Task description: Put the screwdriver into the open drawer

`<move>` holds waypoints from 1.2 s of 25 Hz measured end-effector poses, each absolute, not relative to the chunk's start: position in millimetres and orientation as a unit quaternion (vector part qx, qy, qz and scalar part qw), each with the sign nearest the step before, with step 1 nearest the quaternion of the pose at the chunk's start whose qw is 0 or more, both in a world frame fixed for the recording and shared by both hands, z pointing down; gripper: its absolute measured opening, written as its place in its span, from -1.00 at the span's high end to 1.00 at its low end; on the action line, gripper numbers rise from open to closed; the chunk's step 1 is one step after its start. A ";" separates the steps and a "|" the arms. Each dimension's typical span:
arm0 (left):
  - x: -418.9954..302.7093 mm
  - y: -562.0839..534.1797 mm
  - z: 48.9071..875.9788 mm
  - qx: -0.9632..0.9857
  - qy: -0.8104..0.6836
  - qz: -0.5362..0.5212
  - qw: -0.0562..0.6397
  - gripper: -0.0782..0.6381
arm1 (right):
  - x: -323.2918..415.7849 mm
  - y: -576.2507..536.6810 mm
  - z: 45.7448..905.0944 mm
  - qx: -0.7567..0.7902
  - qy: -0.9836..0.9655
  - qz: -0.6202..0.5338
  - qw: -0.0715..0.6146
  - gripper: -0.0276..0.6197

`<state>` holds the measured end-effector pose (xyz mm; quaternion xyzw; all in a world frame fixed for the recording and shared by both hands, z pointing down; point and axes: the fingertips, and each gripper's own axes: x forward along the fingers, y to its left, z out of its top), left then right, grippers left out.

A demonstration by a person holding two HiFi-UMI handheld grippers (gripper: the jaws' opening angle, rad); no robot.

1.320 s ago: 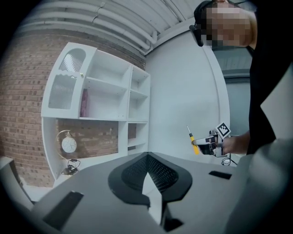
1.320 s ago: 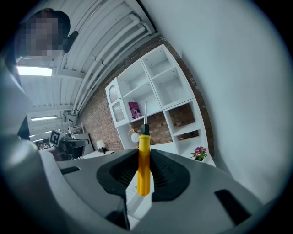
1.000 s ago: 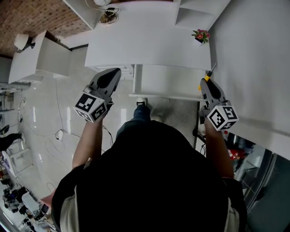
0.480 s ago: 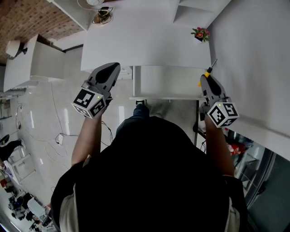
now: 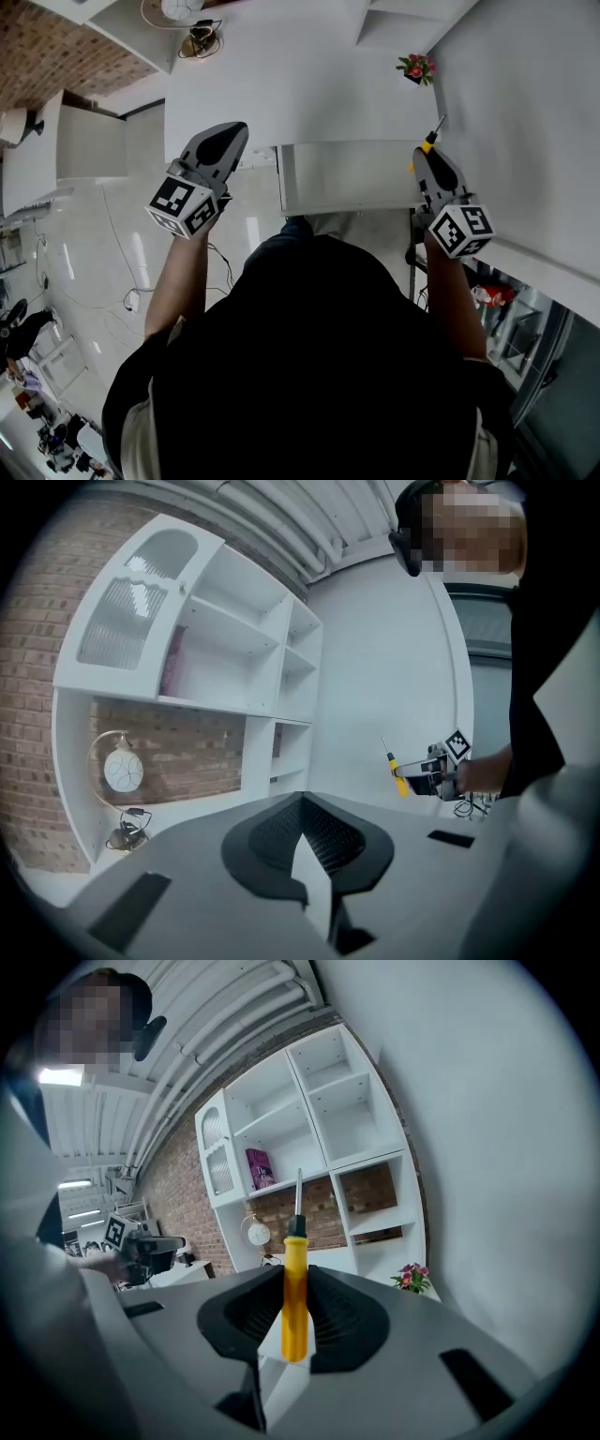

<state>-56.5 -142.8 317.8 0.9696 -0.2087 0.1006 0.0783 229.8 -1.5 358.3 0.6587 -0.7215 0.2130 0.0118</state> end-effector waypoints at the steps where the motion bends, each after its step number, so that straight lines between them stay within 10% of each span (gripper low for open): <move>1: -57.1 -149.0 319.1 0.970 -0.205 0.101 0.079 0.74 | 228.3 -5.8 358.1 0.661 -0.719 0.213 0.013 0.64; 30: -77.9 -212.1 364.1 0.974 -0.165 0.117 0.105 0.74 | 203.4 -45.4 401.6 0.678 -0.695 0.230 0.066 0.64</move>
